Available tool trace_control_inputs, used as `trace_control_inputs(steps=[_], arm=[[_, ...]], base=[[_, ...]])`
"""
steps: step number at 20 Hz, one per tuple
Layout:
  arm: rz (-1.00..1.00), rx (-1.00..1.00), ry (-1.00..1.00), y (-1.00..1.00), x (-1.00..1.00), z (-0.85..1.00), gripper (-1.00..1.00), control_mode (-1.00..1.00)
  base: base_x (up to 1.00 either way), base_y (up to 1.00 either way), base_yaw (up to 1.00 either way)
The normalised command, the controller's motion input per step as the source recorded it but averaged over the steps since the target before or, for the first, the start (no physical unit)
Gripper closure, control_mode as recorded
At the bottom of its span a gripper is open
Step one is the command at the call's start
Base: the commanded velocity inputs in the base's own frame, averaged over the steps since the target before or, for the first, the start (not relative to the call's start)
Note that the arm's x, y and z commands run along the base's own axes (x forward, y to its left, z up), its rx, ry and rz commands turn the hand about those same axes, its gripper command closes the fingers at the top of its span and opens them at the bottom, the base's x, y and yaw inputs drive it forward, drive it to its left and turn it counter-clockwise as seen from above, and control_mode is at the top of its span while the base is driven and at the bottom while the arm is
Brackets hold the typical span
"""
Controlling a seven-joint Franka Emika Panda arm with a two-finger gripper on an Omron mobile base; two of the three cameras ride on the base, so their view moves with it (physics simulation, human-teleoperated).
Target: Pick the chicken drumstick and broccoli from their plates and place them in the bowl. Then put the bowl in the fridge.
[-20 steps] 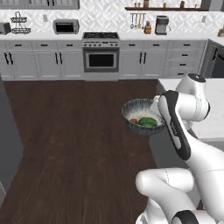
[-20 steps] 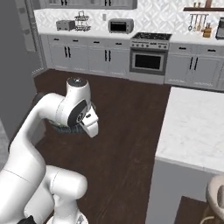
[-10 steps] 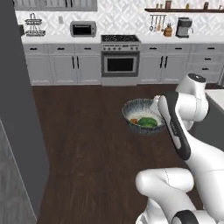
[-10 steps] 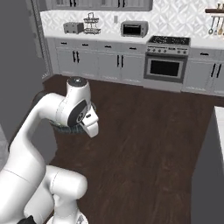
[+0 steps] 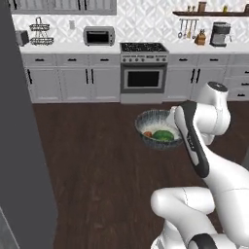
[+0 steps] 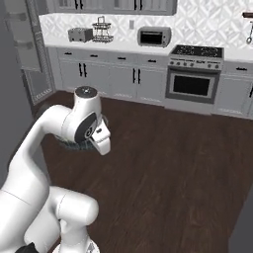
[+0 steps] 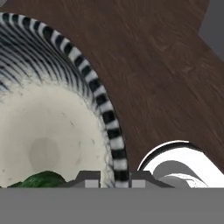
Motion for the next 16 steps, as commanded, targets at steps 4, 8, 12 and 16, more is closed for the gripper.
trace_control_inputs(steps=[4, 8, 12, 16], arm=[[0.00, 0.00, 0.00, 0.00, 0.00, 0.00, 1.00, 1.00], [0.00, 0.00, 0.00, 0.00, 0.00, 0.00, 1.00, 1.00], [0.00, 0.00, 0.00, 0.00, 0.00, 0.00, 1.00, 1.00], [0.00, 0.00, 0.00, 0.00, 0.00, 0.00, 1.00, 1.00]], base=[[1.00, -0.26, 0.18], [1.00, -0.19, 0.24], [1.00, 0.00, 0.33], [1.00, 0.00, 0.39]])
